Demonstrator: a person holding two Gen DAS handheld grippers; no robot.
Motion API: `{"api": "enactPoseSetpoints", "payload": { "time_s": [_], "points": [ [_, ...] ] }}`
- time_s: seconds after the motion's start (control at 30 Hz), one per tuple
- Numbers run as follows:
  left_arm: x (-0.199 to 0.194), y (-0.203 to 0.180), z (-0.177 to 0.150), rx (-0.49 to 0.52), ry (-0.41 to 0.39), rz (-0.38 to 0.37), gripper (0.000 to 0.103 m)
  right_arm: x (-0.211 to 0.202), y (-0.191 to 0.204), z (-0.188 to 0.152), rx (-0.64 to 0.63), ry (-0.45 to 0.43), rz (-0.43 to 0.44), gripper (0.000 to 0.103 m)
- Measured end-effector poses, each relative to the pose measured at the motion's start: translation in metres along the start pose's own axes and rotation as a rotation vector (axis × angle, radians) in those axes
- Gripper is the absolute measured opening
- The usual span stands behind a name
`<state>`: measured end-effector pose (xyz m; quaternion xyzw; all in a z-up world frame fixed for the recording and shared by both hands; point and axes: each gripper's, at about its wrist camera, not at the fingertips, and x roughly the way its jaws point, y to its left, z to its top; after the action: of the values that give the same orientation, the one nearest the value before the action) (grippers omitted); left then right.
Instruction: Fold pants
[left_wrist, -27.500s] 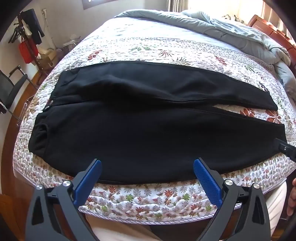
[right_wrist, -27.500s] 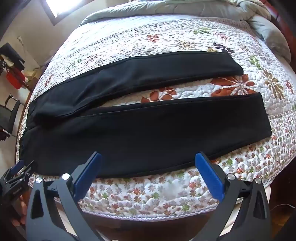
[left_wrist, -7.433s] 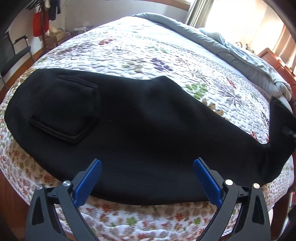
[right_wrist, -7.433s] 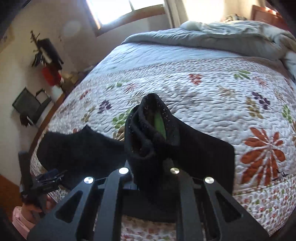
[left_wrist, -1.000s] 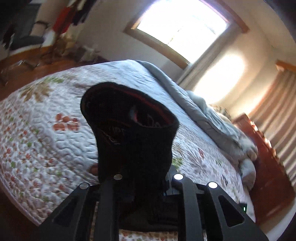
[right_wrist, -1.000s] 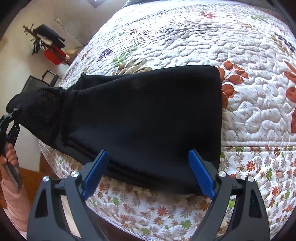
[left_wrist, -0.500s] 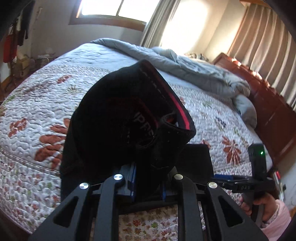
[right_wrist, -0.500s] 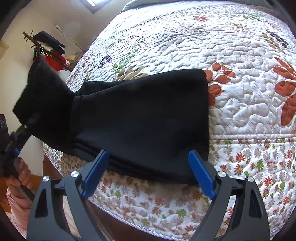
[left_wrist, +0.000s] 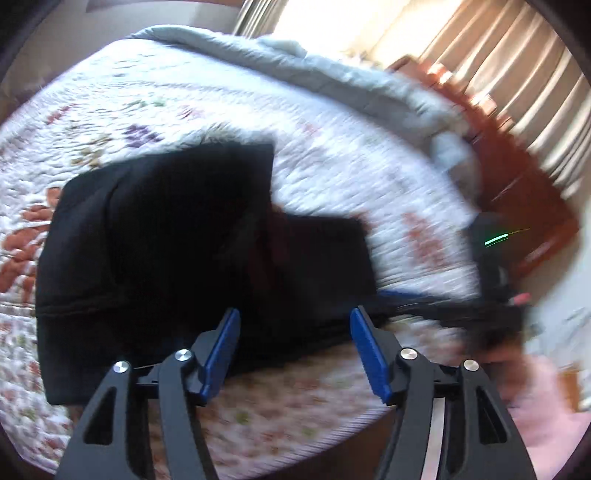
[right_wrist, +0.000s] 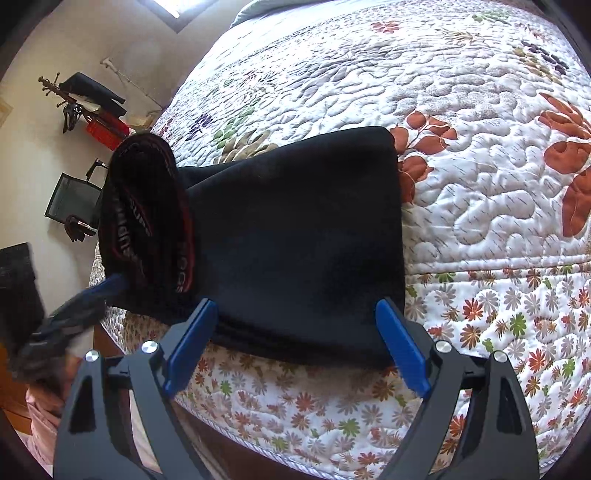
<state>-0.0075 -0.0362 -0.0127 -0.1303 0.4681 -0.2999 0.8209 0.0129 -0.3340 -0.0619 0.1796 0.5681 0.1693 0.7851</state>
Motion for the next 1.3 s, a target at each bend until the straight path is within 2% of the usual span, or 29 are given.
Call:
{"api": "enactPoseSetpoints", "payload": {
  "time_s": [0.07,0.13,0.17,0.23,0.37,0.47,0.57,0.63,0.7,0.8,0.87,0.97,1.03,1.1,1.2,1.23,1.27,1.3],
  "points": [
    [-0.034,0.005,0.006,-0.015,-0.096,-0.022,0.072,-0.001,0.001,0.0,-0.003,0.003,-0.007,0.088],
    [-0.057,0.019,0.013,-0.031,-0.171,0.053,0.077,-0.003,0.004,0.0,-0.004,0.0,-0.019,0.088],
    [-0.064,0.032,0.016,-0.046,-0.191,0.139,0.077,-0.004,0.005,0.0,-0.006,-0.002,-0.024,0.088],
    [-0.064,0.061,0.017,-0.099,-0.181,0.246,0.077,-0.003,0.008,0.001,-0.016,-0.003,-0.031,0.088],
    [-0.038,0.1,0.009,-0.179,-0.096,0.37,0.074,0.005,0.006,-0.001,-0.024,0.01,-0.059,0.088],
    [-0.018,0.106,0.001,-0.176,-0.049,0.396,0.074,0.009,0.01,-0.002,-0.048,0.02,-0.086,0.088],
    [-0.003,0.093,-0.003,-0.1,-0.035,0.462,0.081,0.012,0.013,-0.001,-0.063,0.033,-0.117,0.088],
    [0.007,0.087,-0.005,-0.053,-0.003,0.477,0.086,0.013,0.016,0.002,-0.059,0.043,-0.137,0.089],
    [0.008,0.087,-0.005,-0.029,0.013,0.487,0.086,0.01,0.023,0.007,-0.056,0.042,-0.15,0.089],
    [-0.006,0.091,0.002,-0.101,-0.005,0.42,0.086,0.002,0.038,0.013,-0.077,0.03,-0.098,0.089],
    [-0.02,0.094,0.006,-0.143,-0.049,0.385,0.086,-0.002,0.057,0.018,-0.121,0.027,-0.067,0.089],
    [-0.033,0.1,0.006,-0.17,-0.061,0.422,0.086,0.001,0.088,0.026,-0.193,0.039,-0.001,0.089],
    [-0.039,0.106,0.004,-0.187,-0.064,0.421,0.086,0.006,0.108,0.03,-0.235,0.051,0.061,0.089],
    [-0.037,0.112,0.0,-0.198,-0.039,0.429,0.087,0.014,0.125,0.033,-0.263,0.069,0.112,0.089],
    [-0.029,0.116,-0.008,-0.202,-0.004,0.441,0.087,0.03,0.142,0.037,-0.295,0.099,0.111,0.088],
    [-0.025,0.117,-0.01,-0.208,0.003,0.436,0.087,0.037,0.145,0.038,-0.3,0.113,0.108,0.085],
    [-0.022,0.119,-0.014,-0.215,0.012,0.432,0.087,0.043,0.147,0.04,-0.299,0.133,0.117,0.074],
    [-0.02,0.121,-0.016,-0.219,0.015,0.429,0.088,0.049,0.148,0.04,-0.293,0.155,0.139,0.055]
  ]
}}
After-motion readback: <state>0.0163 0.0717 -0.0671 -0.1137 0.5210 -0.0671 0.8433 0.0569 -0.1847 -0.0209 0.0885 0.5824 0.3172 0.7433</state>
